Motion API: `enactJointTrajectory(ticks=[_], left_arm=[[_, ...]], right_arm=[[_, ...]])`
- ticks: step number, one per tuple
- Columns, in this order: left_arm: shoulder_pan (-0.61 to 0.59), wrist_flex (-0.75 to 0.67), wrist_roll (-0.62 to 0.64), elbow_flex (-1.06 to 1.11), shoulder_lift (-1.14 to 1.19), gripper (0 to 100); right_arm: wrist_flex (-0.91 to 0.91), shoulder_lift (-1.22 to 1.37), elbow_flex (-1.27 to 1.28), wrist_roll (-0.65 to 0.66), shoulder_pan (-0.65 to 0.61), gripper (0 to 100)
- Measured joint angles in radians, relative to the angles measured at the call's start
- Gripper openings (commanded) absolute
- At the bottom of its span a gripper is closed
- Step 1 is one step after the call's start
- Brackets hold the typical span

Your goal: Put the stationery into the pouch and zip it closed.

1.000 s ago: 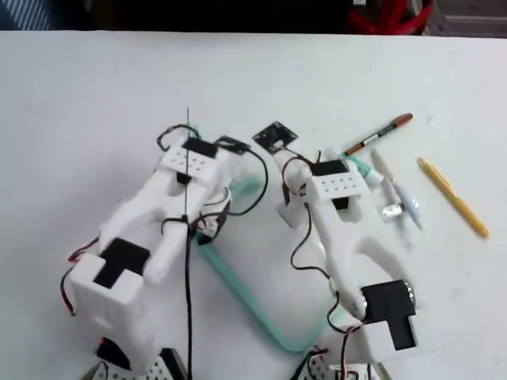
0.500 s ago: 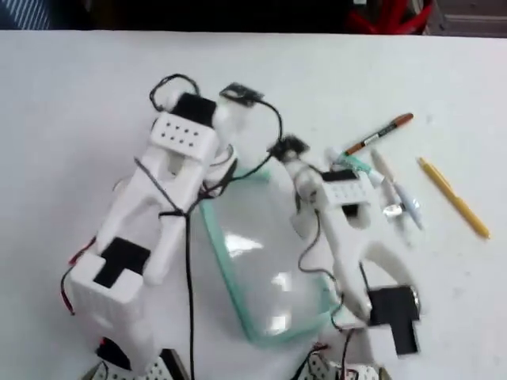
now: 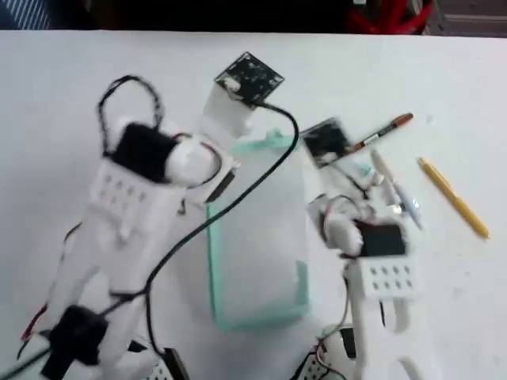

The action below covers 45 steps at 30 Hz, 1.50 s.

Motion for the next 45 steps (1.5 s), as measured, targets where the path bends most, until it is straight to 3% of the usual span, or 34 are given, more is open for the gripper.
enactJointTrajectory(ticks=[3, 7, 16, 22, 25, 28, 33, 34, 37, 42, 45], left_arm=[[0.002, 0.0, -0.046, 0.0, -0.115, 2], [0.002, 0.0, -0.083, 0.0, -0.252, 2], [-0.003, 0.0, -0.091, 0.017, -0.535, 2], [0.0, -0.074, -0.092, 0.324, -0.713, 2], [-0.025, -0.14, -0.15, 0.493, -0.819, 2], [-0.112, -0.167, -0.207, 0.603, -0.893, 6], [-0.147, -0.212, -0.262, 0.822, -0.896, 28], [-0.132, -0.222, -0.265, 0.868, -0.891, 28], [-0.114, -0.236, -0.273, 0.964, -0.881, 24], [-0.086, -0.327, -0.302, 1.054, -0.893, 28], [-0.087, -0.416, -0.222, 1.091, -0.816, 28]], right_arm=[[0.037, -0.129, -0.08, -0.046, 0.064, 24.0], [0.157, -0.18, -0.253, -0.054, 0.055, 24.0], [0.535, 0.106, -0.853, -0.215, 0.018, 24.0], [0.641, 0.285, -1.0, -0.382, -0.124, 24.1], [0.641, 0.284, -1.011, -0.404, -0.163, 24.1], [0.641, 0.284, -1.008, -0.405, -0.123, 24.1], [0.601, 0.304, -0.852, -0.405, -0.064, 23.8], [0.58, 0.313, -0.802, -0.397, -0.058, 23.8], [0.5, 0.319, -0.651, -0.31, -0.038, 23.7], [0.33, 0.327, -0.384, -0.157, -0.011, 23.7], [0.186, 0.327, -0.236, -0.075, -0.017, 23.9]])
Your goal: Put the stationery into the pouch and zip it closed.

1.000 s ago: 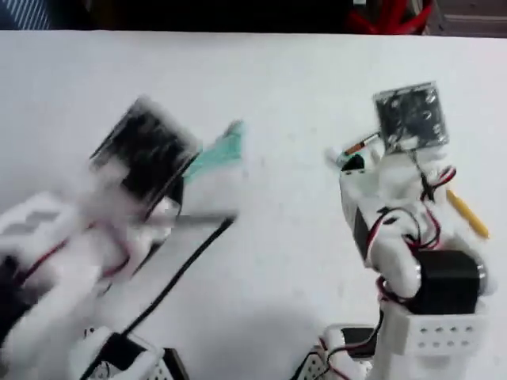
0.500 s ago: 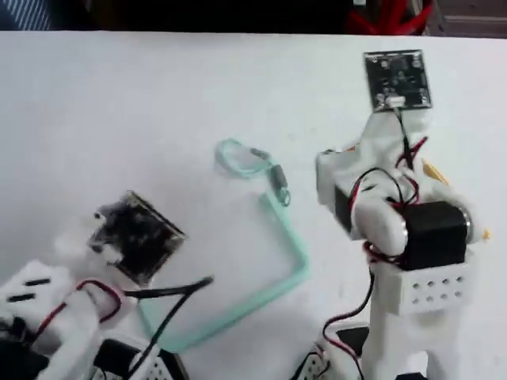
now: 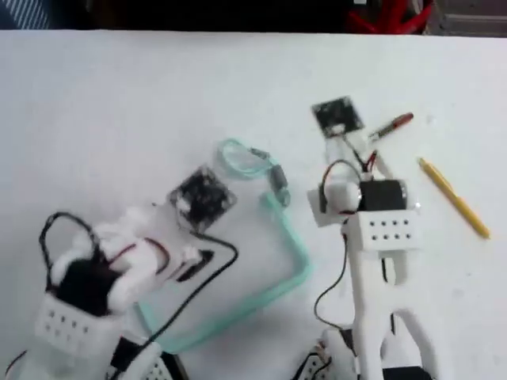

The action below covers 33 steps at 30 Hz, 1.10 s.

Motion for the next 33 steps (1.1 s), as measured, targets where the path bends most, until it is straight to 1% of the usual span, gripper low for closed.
enactJointTrajectory(ticks=[2, 4, 7, 11, 14, 16, 19, 22, 27, 29, 33], left_arm=[[0.002, -0.011, 0.069, 0.0, 0.049, 28], [-0.017, -0.011, 0.127, 0.0, 0.051, 28], [-0.066, -0.011, 0.213, 0.0, 0.002, 29], [-0.132, -0.011, 0.307, 0.02, -0.123, 29], [-0.173, -0.04, 0.318, 0.097, -0.218, 31], [-0.199, -0.086, 0.318, 0.161, -0.241, 31], [-0.232, -0.147, 0.318, 0.23, -0.25, 31], [-0.264, -0.166, 0.318, 0.239, -0.252, 31], [-0.284, -0.172, 0.318, 0.247, -0.258, 31], [-0.293, -0.172, 0.318, 0.247, -0.258, 31], [-0.324, -0.175, 0.318, 0.247, -0.258, 31]], right_arm=[[-0.1, 0.003, 0.06, 0.015, 0.0, 24.1], [-0.158, 0.009, 0.069, 0.015, -0.021, 24.1], [-0.178, 0.068, 0.046, 0.015, -0.1, 24.1], [-0.158, 0.255, -0.114, 0.015, -0.155, 24.1], [-0.13, 0.44, -0.269, -0.009, -0.155, 23.8], [-0.117, 0.568, -0.37, -0.015, -0.155, 23.8], [-0.094, 0.732, -0.5, -0.015, -0.187, 23.7], [-0.066, 0.853, -0.615, -0.015, -0.212, 23.7], [-0.02, 1.039, -0.75, -0.015, -0.206, 23.6], [-0.012, 1.106, -0.792, -0.015, -0.21, 19.9], [-0.003, 1.194, -0.876, -0.015, -0.196, 0.5]])
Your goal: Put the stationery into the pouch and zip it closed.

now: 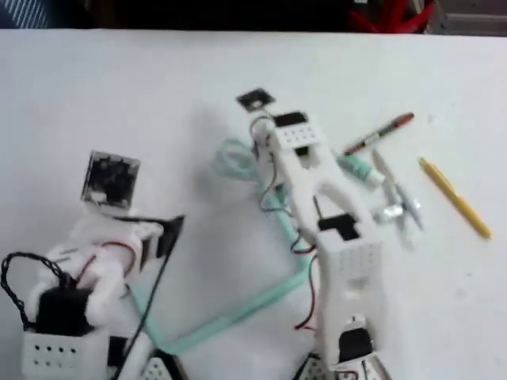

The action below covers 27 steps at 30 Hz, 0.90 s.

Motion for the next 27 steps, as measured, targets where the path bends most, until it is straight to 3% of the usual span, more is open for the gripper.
enactJointTrajectory(ticks=[5, 9, 12, 17, 21, 27], left_arm=[[-0.003, -0.023, 0.012, 0.0, 0.0, 31], [-0.04, -0.077, 0.121, 0.003, 0.0, 31], [-0.035, -0.101, 0.137, 0.003, 0.0, 31], [0.137, -0.101, 0.117, 0.003, 0.0, 31], [0.273, -0.117, 0.031, 0.003, -0.003, 31], [0.307, -0.16, -0.02, -0.023, -0.003, 31]], right_arm=[[0.006, 0.028, -0.051, 0.0, 0.048, 1.9], [0.12, 0.018, -0.114, 0.0, 0.037, 1.8], [0.215, -0.063, -0.203, 0.0, 0.034, 1.8], [0.345, -0.261, -0.417, 0.0, 0.028, 1.8], [0.437, -0.391, -0.603, 0.0, -0.006, 1.7], [0.459, -0.554, -0.806, 0.0, -0.084, 1.7]])
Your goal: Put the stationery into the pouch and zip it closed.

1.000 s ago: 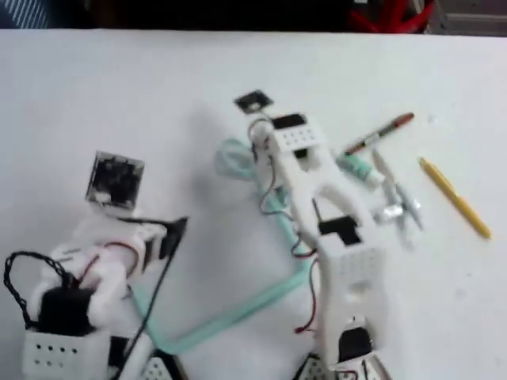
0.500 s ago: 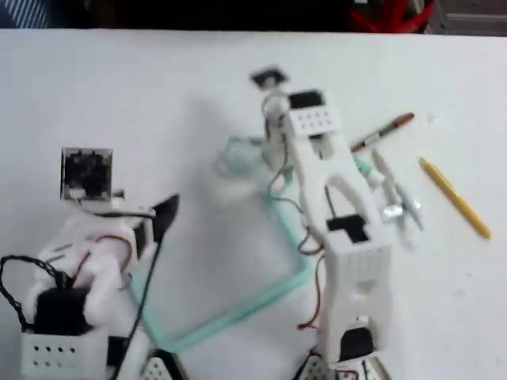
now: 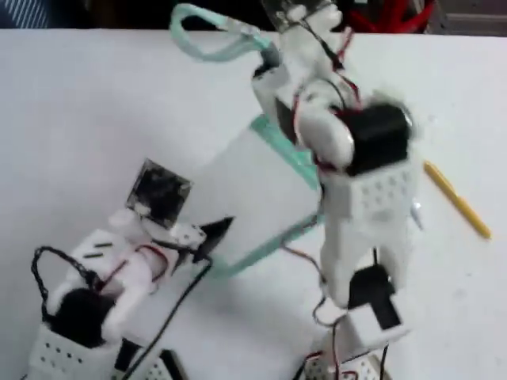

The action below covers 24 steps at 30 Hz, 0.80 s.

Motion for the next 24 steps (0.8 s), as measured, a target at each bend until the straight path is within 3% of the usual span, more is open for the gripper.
enactJointTrajectory(ticks=[14, 19, 24], left_arm=[[0.011, -0.002, 0.068, -0.077, 0.0, 31], [0.114, 0.006, 0.074, -0.077, 0.0, 31], [0.129, 0.046, 0.094, -0.077, -0.017, 35]], right_arm=[[-0.17, -0.117, -0.103, -0.015, -0.031, 1.7], [-0.21, -0.066, -0.107, -0.176, -0.031, 1.7], [-0.241, -0.051, -0.107, -0.288, -0.009, 1.7]])
